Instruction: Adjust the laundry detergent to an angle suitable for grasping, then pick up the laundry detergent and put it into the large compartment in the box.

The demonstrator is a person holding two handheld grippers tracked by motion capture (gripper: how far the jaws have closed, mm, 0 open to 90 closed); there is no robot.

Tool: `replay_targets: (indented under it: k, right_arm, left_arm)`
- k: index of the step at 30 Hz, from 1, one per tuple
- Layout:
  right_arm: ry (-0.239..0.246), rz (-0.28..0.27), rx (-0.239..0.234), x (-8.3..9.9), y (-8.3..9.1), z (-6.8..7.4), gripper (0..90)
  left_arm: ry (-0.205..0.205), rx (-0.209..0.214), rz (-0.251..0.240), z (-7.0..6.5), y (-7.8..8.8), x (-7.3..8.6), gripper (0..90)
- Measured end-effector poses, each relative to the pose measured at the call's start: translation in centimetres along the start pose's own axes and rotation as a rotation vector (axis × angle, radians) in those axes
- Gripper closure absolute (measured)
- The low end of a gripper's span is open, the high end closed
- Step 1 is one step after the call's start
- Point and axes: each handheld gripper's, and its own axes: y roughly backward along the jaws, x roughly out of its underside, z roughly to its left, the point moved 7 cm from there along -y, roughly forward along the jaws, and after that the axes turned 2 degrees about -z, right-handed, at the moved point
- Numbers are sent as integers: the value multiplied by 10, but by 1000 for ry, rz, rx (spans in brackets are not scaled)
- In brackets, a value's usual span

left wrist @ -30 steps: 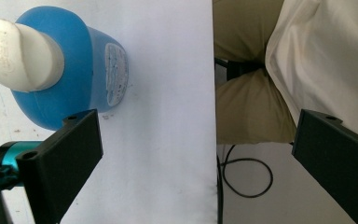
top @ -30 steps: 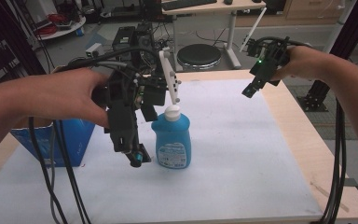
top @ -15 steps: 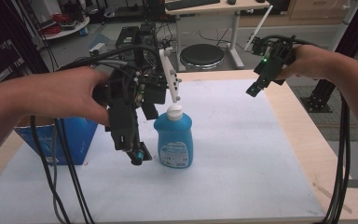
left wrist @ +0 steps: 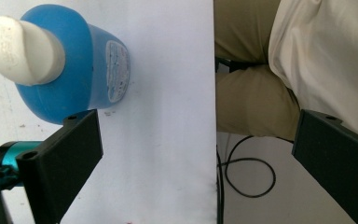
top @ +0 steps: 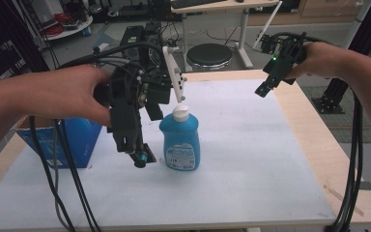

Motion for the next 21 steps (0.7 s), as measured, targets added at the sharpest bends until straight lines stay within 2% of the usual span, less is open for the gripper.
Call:
replay_targets:
  k: [5, 10, 16, 21]
  right_arm:
    - [-2, -7, 1, 0, 2, 0, 24]
    - [3, -12, 2, -1, 3, 1, 25]
    - [1, -14, 3, -1, 3, 1, 25]
    - [-1, -12, 5, 2, 4, 0, 25]
  left_arm:
    - [-2, -7, -1, 1, 2, -1, 17]
    - [-12, -45, -21, 8, 8, -5, 17]
    - [-26, -60, -25, 17, 11, -9, 17]
    - [-32, -59, -37, 36, 10, -15, 17]
